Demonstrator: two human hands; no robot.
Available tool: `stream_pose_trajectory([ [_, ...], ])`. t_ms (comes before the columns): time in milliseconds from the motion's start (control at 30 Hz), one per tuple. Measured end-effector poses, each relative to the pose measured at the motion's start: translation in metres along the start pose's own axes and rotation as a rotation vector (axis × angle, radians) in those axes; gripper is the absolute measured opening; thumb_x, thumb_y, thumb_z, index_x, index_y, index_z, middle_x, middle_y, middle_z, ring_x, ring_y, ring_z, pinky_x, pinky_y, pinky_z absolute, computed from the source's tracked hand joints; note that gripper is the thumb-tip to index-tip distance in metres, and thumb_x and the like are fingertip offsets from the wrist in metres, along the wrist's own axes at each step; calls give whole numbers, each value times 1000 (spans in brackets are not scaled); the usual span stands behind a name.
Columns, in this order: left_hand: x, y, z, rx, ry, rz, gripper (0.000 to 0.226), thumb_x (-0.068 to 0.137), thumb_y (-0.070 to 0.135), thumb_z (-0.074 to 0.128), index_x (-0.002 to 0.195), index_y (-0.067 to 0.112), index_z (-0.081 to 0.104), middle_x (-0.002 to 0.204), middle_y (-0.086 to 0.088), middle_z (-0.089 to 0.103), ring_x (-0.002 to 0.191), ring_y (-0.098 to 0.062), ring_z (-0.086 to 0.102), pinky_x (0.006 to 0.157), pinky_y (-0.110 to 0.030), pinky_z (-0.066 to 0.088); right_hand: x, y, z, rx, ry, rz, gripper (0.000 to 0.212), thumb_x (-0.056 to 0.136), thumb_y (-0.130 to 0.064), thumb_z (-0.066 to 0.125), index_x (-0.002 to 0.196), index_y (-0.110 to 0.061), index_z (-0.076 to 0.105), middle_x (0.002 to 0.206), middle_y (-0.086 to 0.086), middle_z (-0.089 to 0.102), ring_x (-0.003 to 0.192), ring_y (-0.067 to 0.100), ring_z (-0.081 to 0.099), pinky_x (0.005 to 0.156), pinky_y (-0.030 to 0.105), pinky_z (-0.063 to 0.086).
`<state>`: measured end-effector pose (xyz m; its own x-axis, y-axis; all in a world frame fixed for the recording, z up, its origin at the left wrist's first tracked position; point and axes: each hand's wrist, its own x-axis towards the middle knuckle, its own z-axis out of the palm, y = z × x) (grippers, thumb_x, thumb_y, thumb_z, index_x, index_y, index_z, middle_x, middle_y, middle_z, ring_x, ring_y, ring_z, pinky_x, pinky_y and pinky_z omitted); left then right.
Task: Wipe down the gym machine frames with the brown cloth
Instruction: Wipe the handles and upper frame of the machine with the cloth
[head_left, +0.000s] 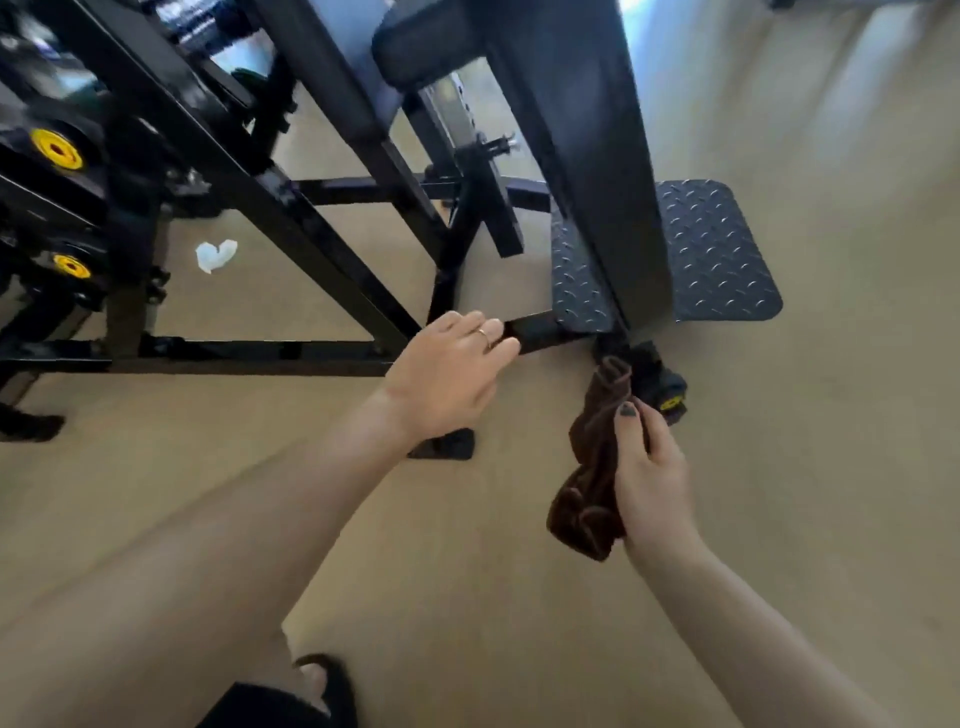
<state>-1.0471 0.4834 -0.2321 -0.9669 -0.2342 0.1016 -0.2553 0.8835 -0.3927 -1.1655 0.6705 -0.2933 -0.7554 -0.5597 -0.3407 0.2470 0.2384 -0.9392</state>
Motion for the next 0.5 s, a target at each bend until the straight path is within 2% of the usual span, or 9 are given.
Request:
stream_pose_trajectory([
  [100,-4,-19,52,-122,-185,-261,46,98,23,46,143,16,46,133,-10,58,118,-28,55,100,-39,44,13,-2,28,-73,5,-8,34,106,-47,46,133,-31,61,120,-4,68,109,17,66,100,43,54],
  [200,-1,-36,81,-204,-237,-332,49,97,25,51,145,16,45,130,-10,58,115,-29,57,95,-39,47,29,-8,60,-247,16,-100,36,106,-48,47,134,-29,59,118,-5,66,108,16,64,99,41,54],
  [267,0,-44,94,-284,-207,-352,46,97,25,52,142,16,46,127,-10,59,114,-29,58,92,-39,46,39,-12,79,-346,5,-132,37,104,-49,51,135,-28,55,112,-8,64,104,15,63,89,36,52],
  [367,-6,-53,112,-300,-211,-316,48,98,26,52,145,15,43,133,-11,57,119,-31,56,96,-40,44,53,-15,108,-450,3,-162,32,103,-50,54,127,-30,54,104,-11,62,96,11,62,78,31,50],
  [500,-30,-62,135,-114,-231,-124,68,95,22,64,155,15,32,149,-12,48,135,-29,48,114,-41,35,68,-23,148,-521,20,-204,21,102,-46,57,118,-32,55,100,-11,63,93,11,63,71,25,46],
])
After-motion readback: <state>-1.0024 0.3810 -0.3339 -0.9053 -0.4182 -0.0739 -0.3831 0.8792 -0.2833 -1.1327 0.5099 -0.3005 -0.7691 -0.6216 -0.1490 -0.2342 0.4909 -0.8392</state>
